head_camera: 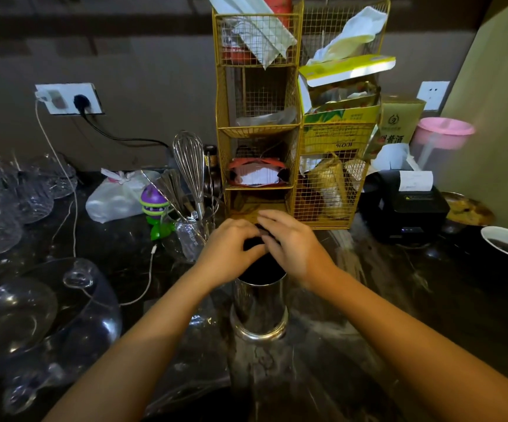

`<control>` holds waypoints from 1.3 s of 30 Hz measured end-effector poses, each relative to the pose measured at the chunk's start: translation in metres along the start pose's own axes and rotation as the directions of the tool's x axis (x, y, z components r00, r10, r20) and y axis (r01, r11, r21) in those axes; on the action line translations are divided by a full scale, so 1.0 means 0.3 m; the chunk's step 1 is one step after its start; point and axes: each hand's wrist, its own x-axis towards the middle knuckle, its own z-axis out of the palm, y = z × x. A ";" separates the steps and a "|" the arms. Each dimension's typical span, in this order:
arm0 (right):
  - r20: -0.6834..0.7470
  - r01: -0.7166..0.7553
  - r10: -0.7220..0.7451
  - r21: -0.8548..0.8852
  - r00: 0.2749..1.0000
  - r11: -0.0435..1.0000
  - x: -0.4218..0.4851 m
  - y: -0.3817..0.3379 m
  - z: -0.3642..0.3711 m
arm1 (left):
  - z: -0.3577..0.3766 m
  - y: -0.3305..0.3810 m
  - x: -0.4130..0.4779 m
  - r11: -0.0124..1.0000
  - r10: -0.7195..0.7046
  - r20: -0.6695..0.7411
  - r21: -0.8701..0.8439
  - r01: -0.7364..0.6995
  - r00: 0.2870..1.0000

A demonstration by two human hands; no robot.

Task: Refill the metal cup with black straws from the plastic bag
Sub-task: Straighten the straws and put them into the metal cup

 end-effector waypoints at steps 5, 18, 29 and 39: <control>0.057 -0.063 0.060 0.051 0.997 0.997 -0.025 0.053 0.071 | 0.004 -0.028 -0.022 1.000 0.005 -0.007 0.004 -0.005 1.000; 0.085 0.052 -0.050 -0.025 0.995 0.998 -0.041 0.040 0.019 | -0.089 -0.044 -0.021 0.985 -0.016 -0.073 -0.170 0.003 0.997; 0.189 -0.176 0.156 0.093 0.970 0.980 -0.060 -0.052 0.037 | -0.122 -0.108 -0.132 0.997 0.008 -0.018 -0.075 -0.009 1.000; 0.176 -0.292 0.283 0.032 0.943 0.956 -0.046 -0.059 0.131 | -0.051 -0.137 -0.117 0.991 -0.080 -0.042 -0.110 0.075 0.996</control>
